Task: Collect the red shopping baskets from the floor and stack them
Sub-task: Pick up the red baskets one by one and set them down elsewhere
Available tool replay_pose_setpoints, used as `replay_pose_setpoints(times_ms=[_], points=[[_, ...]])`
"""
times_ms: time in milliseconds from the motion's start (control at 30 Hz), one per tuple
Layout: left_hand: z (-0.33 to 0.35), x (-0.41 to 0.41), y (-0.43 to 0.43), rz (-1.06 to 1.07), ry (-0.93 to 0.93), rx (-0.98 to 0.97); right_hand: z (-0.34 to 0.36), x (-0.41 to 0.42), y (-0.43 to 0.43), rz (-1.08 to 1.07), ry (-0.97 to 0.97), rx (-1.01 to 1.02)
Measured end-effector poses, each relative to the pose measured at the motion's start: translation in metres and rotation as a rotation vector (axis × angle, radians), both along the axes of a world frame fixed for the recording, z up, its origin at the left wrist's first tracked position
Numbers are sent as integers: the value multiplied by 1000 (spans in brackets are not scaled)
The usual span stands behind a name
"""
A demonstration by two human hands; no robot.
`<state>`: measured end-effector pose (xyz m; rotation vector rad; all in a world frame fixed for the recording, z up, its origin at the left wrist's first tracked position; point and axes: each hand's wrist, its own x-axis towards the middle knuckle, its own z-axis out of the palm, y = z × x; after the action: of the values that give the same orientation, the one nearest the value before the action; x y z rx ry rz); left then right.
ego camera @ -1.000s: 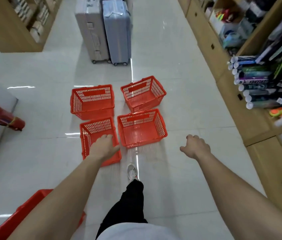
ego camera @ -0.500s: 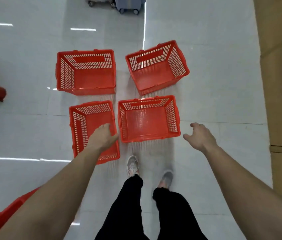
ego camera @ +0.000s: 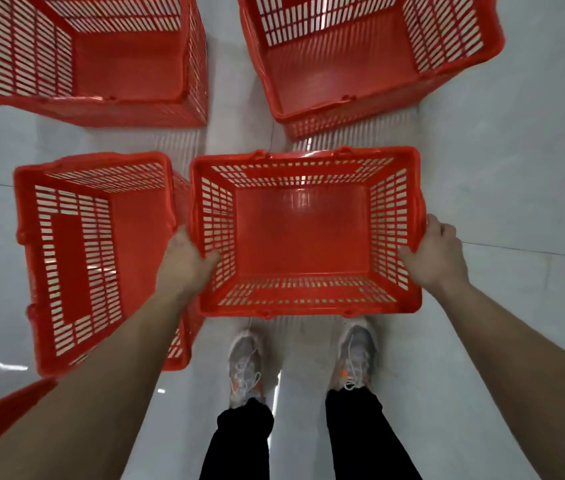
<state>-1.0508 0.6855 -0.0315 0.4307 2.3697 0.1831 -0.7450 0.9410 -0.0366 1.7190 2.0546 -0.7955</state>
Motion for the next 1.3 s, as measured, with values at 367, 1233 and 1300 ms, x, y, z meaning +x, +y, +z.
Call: replay_pose_setpoints(times_ms=[367,1233,1300], points=[[13,8,-3,102,107,48,17,20,-12,-179,180,93],[581,189,-316,660,463,373,579,-16,-159,330,600,107],[591,216,-359,752,498,365,589,-36,-189,443,628,77]])
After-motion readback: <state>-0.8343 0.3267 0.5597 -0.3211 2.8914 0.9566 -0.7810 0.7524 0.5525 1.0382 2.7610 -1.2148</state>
